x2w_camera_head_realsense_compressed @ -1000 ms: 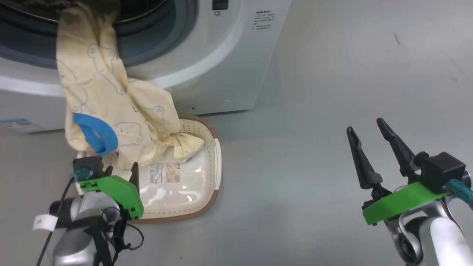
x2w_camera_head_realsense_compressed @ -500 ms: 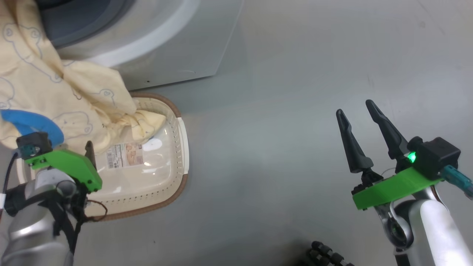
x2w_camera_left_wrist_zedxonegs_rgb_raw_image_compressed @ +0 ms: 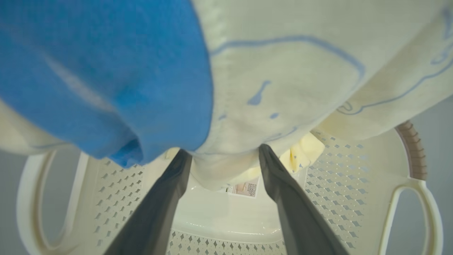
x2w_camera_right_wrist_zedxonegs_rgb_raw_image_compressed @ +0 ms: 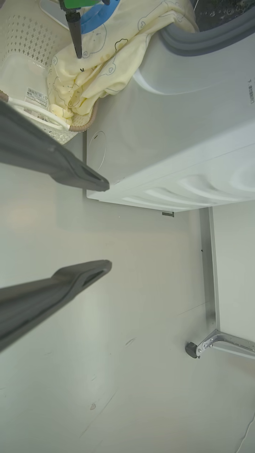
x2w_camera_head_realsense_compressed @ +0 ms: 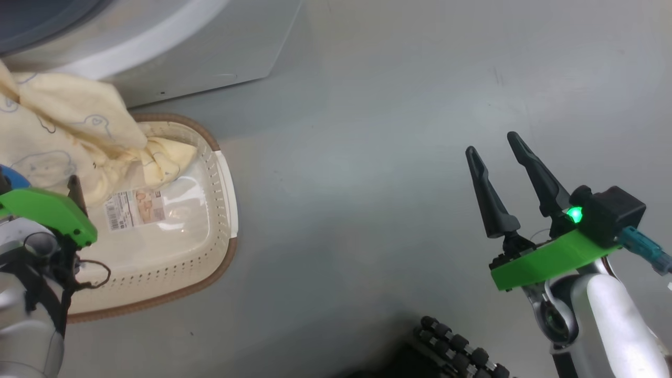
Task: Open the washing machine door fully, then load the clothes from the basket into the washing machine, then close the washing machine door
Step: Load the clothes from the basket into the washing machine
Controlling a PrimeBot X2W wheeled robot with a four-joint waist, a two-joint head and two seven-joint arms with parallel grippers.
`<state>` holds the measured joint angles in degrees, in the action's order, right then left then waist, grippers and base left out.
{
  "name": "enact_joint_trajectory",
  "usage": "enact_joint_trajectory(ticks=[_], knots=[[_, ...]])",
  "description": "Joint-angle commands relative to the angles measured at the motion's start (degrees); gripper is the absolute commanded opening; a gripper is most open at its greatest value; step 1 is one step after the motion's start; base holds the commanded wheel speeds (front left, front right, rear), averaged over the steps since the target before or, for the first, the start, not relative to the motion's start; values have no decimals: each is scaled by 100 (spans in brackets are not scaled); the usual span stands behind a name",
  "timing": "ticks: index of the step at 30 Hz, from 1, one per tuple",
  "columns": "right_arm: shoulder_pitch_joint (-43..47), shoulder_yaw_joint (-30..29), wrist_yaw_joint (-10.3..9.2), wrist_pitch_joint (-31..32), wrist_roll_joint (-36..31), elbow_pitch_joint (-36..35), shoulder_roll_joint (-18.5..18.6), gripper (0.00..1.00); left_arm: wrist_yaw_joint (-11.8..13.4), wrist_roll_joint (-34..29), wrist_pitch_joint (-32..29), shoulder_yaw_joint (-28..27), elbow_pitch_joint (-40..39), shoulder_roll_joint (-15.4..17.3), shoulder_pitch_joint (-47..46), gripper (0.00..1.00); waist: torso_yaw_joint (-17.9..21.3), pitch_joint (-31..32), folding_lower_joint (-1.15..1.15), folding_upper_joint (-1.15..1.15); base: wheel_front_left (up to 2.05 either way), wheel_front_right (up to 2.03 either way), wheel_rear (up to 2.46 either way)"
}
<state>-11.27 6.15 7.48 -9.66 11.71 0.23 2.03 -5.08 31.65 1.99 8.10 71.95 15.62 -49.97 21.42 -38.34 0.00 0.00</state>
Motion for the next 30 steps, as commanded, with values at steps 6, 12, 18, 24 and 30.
enact_joint_trajectory(ticks=[6, 12, 18, 24, 30], knots=[[-108, 166, 1, -90, 114, -101, 85, 100, -97, 148, -30, -168, 22, 358, -81, 100, 100, -125, 0, 0, 0, 0, 0], [-159, 118, 1, -127, 120, -62, 85, 100, -198, 164, 142, -48, 9, 403, -96, 0, 107, -156, 0, 0, 0, 0, 0], [-170, 89, 1, -136, 119, -49, 85, 100, -231, 178, 34, 122, 15, 377, -97, 0, 39, -123, 0, 0, 0, 0, 0], [-179, 80, 1, -137, 133, -16, 85, 100, -238, 239, -224, 260, -17, 341, -144, 0, -24, -42, 0, 0, 0, 0, 0], [-132, 52, 1, -149, 153, 20, 85, 100, -239, 322, -608, 539, -262, 402, -117, 0, -75, 131, 0, 0, 0, 0, 0]])
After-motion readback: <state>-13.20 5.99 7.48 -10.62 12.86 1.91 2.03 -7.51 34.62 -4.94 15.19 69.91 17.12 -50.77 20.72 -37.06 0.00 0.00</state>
